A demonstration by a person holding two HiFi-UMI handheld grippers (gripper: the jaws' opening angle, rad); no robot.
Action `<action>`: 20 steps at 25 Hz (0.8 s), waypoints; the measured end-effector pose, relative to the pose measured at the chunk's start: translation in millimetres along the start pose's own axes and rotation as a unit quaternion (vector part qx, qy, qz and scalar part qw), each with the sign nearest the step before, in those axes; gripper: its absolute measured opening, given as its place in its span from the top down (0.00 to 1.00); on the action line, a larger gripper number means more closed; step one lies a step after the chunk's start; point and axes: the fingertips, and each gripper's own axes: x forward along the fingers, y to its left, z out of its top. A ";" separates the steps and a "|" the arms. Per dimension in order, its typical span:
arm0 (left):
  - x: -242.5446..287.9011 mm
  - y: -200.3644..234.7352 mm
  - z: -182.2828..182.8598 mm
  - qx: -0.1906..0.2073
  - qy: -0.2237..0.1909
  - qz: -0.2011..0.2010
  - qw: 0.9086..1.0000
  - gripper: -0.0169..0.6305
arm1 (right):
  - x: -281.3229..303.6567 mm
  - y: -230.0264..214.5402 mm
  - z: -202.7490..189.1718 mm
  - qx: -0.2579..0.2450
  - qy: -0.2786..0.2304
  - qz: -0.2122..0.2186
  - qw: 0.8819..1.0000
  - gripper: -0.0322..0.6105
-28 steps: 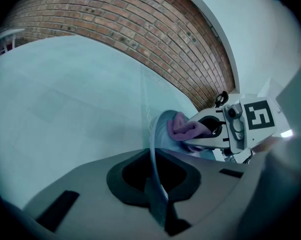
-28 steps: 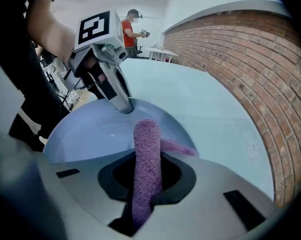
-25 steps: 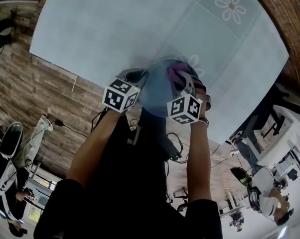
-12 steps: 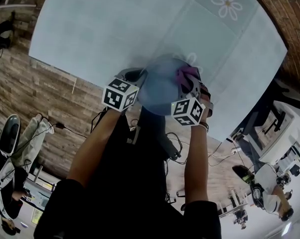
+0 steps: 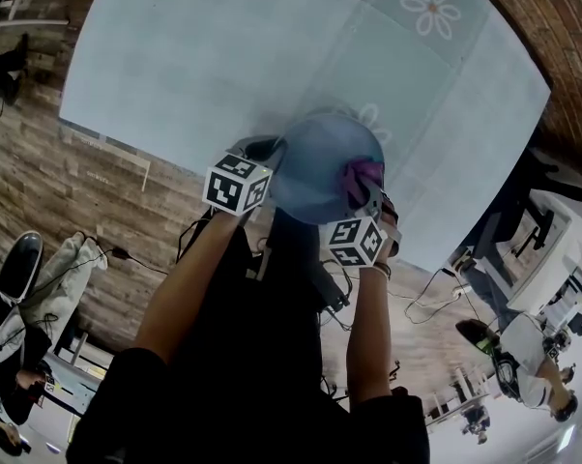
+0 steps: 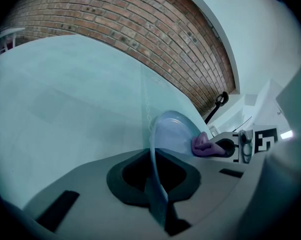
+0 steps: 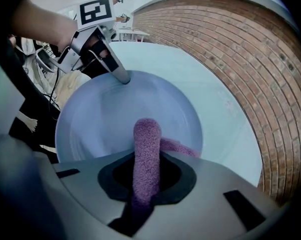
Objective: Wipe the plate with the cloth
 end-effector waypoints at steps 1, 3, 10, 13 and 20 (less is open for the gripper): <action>0.6 -0.7 -0.1 0.000 0.001 0.000 1.000 0.90 | -2.2 6.5 -2.2 0.005 0.002 0.004 1.000 0.86; 1.6 -0.9 0.4 -0.001 0.002 -0.002 1.000 0.90 | -5.4 20.9 -2.7 0.016 0.002 0.017 1.000 0.86; 0.6 -0.5 -1.4 0.001 0.002 0.001 1.000 0.90 | -8.9 69.1 21.6 0.041 -0.021 0.073 0.996 0.86; 2.0 -2.5 -0.4 0.002 0.001 0.002 1.000 0.90 | -7.7 82.4 37.3 0.044 -0.038 0.096 0.994 0.86; -0.3 1.1 0.9 0.003 -0.002 0.003 1.000 0.90 | -3.4 104.7 73.2 0.056 -0.081 0.132 0.986 0.86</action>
